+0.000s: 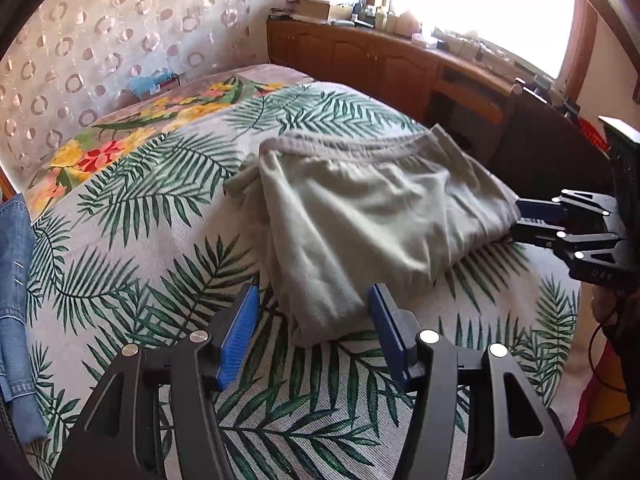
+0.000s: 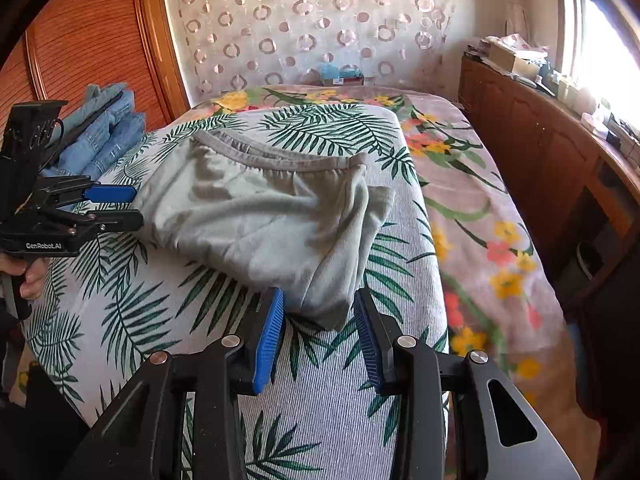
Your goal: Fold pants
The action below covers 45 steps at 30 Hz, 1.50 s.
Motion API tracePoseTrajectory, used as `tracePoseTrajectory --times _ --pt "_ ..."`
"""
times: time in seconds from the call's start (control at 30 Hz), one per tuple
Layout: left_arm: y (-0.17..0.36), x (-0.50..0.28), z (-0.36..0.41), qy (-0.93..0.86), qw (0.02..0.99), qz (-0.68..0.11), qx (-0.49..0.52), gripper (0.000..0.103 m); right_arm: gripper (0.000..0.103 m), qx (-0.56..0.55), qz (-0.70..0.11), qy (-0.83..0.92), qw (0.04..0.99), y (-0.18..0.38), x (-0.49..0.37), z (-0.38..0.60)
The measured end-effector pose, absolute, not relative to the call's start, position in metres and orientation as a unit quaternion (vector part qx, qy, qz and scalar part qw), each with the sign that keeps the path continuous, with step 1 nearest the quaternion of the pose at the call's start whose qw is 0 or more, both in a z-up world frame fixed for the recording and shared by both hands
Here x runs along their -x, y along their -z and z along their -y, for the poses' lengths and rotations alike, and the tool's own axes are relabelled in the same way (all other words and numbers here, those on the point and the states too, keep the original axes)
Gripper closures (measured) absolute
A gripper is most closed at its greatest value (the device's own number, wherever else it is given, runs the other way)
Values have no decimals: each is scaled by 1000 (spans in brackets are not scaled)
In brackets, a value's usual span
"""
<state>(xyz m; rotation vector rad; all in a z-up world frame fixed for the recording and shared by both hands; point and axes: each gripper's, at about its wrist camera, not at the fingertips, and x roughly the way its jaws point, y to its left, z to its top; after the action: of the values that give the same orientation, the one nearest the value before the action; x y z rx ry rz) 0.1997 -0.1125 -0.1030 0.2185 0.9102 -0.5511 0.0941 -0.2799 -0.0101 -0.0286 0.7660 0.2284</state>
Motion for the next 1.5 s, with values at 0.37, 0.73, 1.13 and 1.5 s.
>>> tracePoseTrajectory --times 0.37,0.73,1.13,1.5 --pt "112 -212 110 246 857 -440 -107 44 93 61 -373 -109 919 12 -96 281" --pt "113 -211 107 249 859 -438 -93 44 93 44 -377 -121 917 10 -92 283" --pt "91 -209 103 235 873 -421 -78 37 88 28 -348 -119 929 -19 -75 288" --pt "81 -216 109 229 882 -404 -78 23 72 2 -337 -116 934 -21 -95 283"
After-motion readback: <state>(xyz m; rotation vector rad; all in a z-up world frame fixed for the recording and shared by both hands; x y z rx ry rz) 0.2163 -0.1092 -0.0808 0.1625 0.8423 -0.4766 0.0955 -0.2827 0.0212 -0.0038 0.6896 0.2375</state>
